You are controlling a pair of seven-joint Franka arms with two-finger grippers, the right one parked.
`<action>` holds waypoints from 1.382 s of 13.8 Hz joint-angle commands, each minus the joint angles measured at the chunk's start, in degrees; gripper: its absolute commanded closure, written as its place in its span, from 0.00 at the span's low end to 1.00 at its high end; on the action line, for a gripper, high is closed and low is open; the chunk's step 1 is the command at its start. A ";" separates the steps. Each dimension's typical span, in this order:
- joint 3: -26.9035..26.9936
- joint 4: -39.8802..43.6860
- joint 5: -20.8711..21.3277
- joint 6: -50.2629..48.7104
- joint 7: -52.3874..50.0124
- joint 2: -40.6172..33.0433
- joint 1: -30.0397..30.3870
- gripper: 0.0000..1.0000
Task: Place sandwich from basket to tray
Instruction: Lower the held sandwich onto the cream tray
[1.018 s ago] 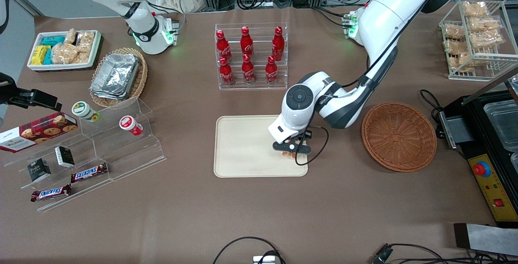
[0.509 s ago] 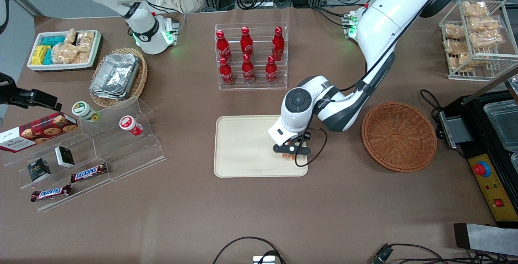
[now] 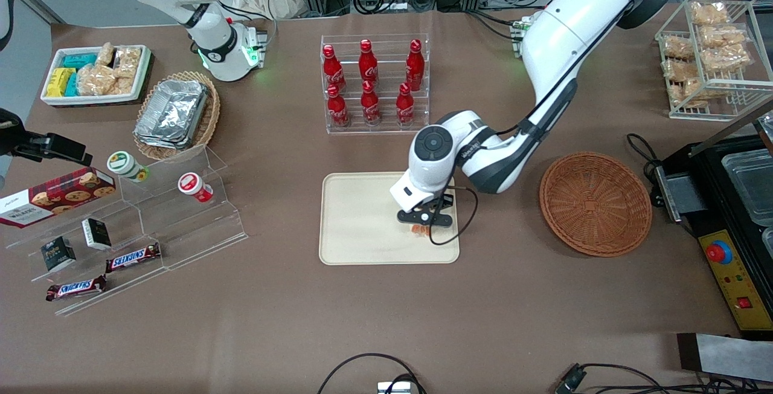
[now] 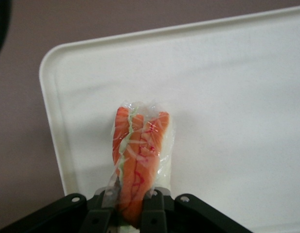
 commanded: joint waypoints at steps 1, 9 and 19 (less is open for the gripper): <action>0.79 2.11 1.50 -0.17 -0.96 1.32 -1.03 0.90; 0.97 2.28 2.20 -0.17 -1.14 1.85 -1.12 0.52; 2.02 5.27 2.29 -0.79 -3.68 0.88 -0.50 0.00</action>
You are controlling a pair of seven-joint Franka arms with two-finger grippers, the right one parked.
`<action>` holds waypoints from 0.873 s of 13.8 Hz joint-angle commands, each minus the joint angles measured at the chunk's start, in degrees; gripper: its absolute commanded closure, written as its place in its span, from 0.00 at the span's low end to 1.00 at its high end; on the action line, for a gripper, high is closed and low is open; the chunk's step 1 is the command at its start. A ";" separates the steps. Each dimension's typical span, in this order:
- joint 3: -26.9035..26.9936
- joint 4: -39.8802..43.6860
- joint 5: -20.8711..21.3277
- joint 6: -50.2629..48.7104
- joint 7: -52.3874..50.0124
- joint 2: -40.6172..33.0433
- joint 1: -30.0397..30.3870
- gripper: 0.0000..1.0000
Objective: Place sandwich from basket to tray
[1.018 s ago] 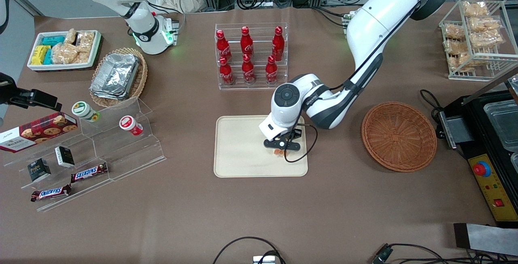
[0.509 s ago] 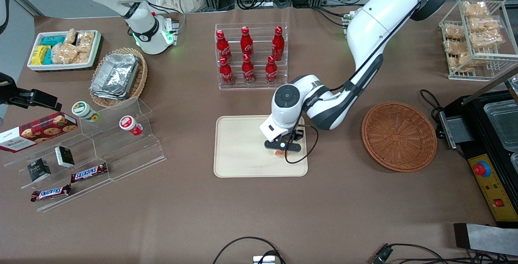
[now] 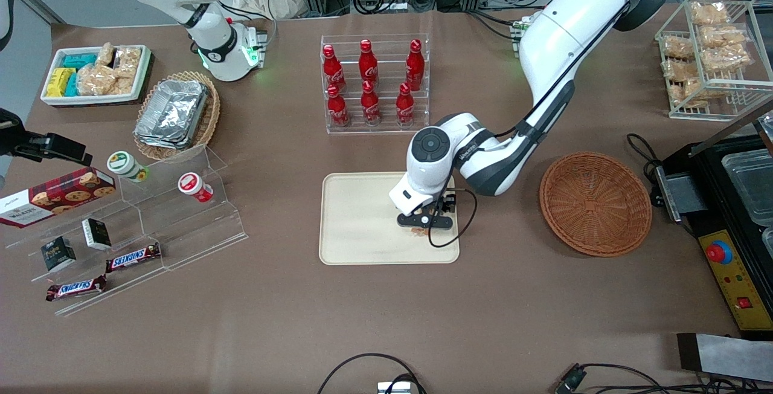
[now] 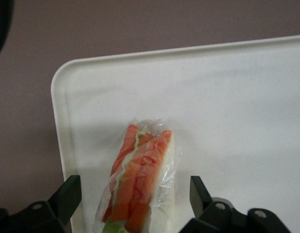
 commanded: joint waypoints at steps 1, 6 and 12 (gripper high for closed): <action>0.79 3.07 1.15 -1.13 -1.44 -0.25 -0.22 0.00; 2.29 9.55 0.71 -8.75 -1.44 -2.63 0.65 0.00; 1.94 17.92 -0.08 -18.09 -0.74 -4.30 6.36 0.00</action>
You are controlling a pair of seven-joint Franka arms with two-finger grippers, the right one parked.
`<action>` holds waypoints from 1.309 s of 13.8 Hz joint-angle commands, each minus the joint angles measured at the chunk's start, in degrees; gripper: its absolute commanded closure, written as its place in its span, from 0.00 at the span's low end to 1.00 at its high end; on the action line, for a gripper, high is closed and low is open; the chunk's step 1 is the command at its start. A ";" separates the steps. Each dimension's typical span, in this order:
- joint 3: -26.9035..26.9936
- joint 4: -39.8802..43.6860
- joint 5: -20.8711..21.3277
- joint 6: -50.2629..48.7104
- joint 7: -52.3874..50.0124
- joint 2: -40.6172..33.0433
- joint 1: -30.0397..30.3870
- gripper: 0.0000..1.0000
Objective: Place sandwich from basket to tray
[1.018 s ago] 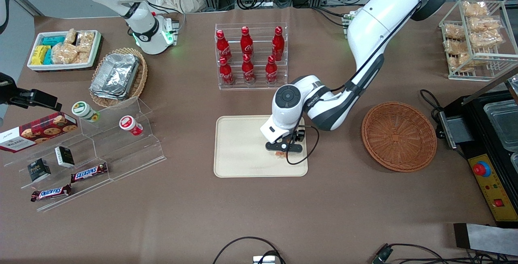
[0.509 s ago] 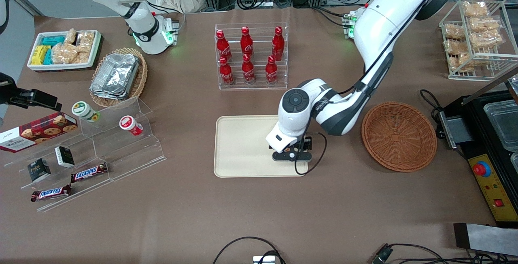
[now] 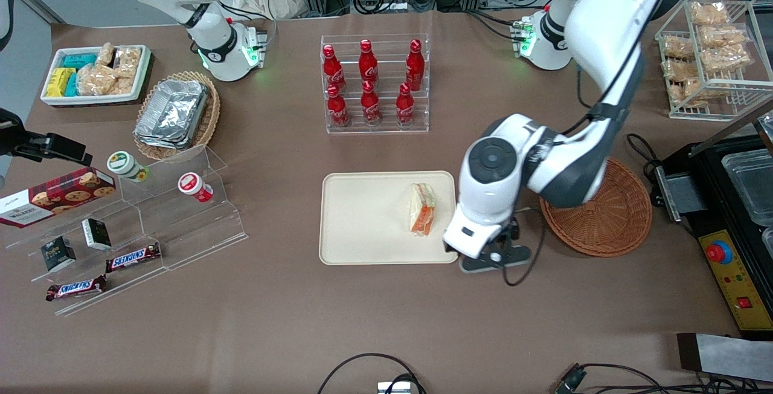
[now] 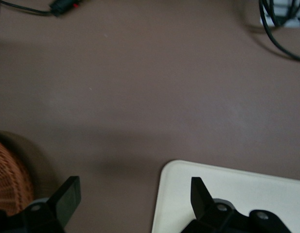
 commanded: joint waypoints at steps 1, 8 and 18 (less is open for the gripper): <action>-0.43 1.16 -0.05 -1.69 -0.51 -0.94 1.71 0.00; -0.35 1.07 -0.14 -3.71 1.24 -4.01 6.89 0.00; 5.17 -5.68 -14.35 -7.76 26.45 -18.06 16.13 0.00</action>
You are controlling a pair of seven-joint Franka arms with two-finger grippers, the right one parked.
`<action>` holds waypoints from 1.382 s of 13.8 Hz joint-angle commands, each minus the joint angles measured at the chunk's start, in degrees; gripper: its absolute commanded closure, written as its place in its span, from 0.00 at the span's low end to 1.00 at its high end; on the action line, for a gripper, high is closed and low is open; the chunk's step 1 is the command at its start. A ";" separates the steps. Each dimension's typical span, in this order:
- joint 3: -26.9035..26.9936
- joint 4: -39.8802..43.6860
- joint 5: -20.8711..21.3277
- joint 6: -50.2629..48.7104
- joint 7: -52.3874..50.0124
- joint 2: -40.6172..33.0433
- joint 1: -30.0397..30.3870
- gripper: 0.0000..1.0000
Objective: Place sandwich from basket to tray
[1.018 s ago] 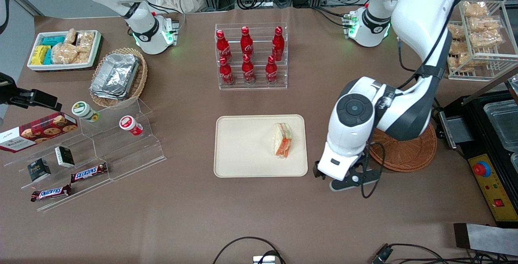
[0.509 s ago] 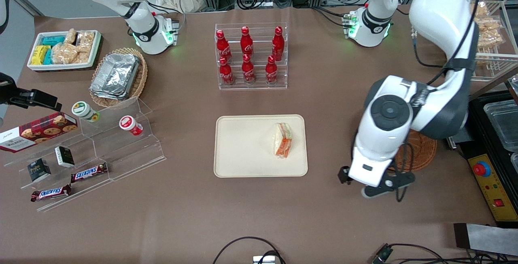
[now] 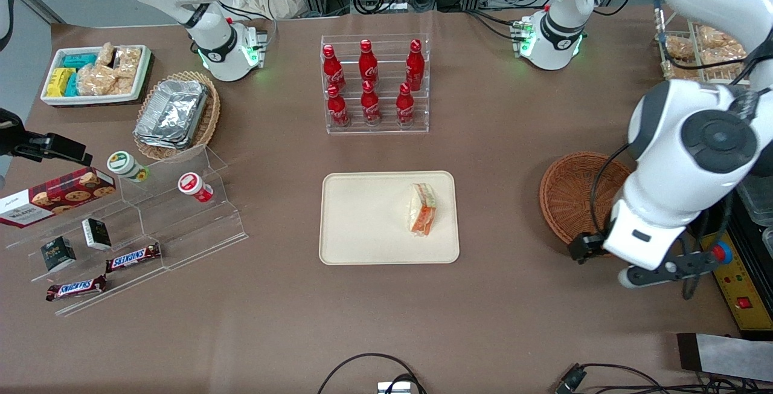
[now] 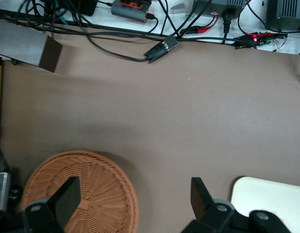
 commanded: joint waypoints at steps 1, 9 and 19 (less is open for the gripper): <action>4.96 -6.89 -6.01 -0.08 8.23 -7.39 0.45 0.00; 14.29 -15.87 -11.91 -2.09 26.43 -18.74 0.19 0.00; 19.66 -16.74 -16.93 -11.42 37.36 -26.91 0.01 0.00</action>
